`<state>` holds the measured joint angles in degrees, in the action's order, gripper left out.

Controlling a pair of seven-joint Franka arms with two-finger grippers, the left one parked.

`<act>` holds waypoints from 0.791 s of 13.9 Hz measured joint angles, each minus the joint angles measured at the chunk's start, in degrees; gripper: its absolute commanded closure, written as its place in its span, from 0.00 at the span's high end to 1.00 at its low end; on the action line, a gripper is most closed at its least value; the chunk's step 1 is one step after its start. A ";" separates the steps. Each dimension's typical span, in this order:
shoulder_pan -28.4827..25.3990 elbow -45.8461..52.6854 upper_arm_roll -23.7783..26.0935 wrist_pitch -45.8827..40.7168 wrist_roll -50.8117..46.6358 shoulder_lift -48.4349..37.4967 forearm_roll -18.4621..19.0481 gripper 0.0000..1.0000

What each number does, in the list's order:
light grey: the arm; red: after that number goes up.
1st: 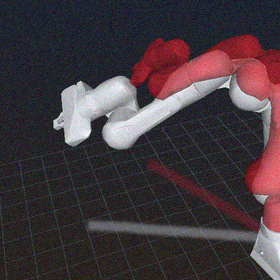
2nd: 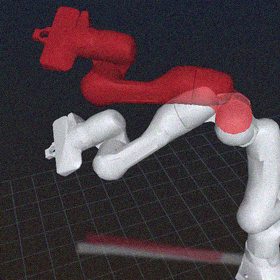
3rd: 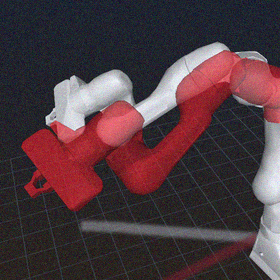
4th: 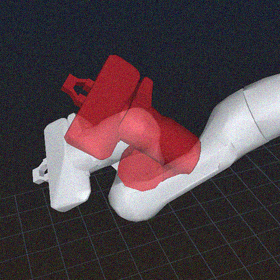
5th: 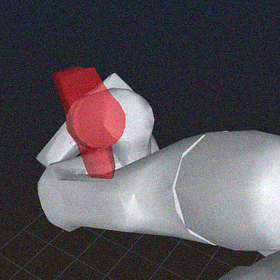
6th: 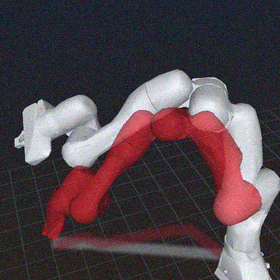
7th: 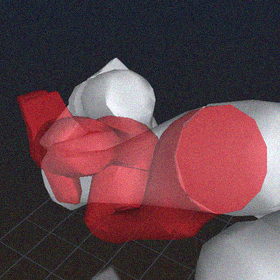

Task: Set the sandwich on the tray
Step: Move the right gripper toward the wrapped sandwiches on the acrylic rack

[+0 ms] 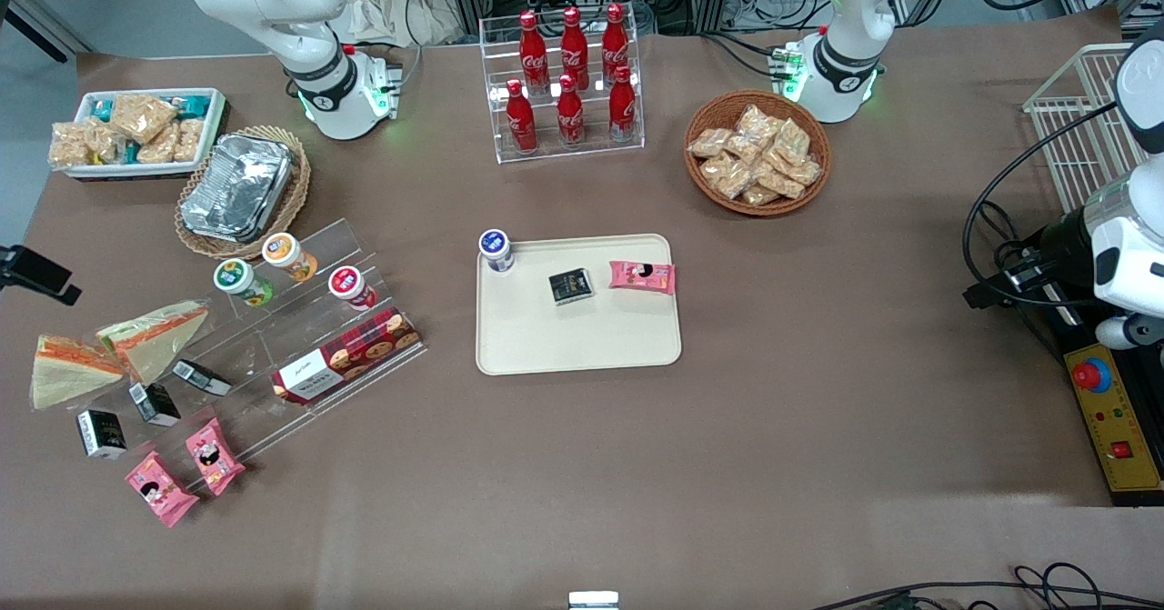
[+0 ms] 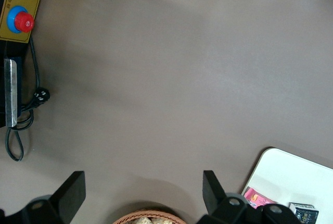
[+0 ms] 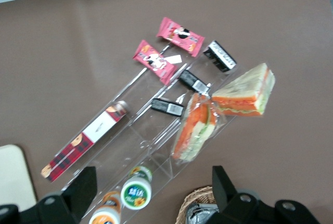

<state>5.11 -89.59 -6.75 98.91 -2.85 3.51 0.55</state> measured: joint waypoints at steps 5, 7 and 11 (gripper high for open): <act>3.19 -0.03 -2.35 2.60 -11.15 3.06 -1.51 0.99; 3.48 -0.05 -5.49 3.73 -15.68 4.34 -4.16 0.99; 3.65 -0.15 -8.65 5.78 -25.68 7.97 -6.14 0.99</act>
<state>8.77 -89.74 -15.41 104.68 -28.53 11.48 -5.59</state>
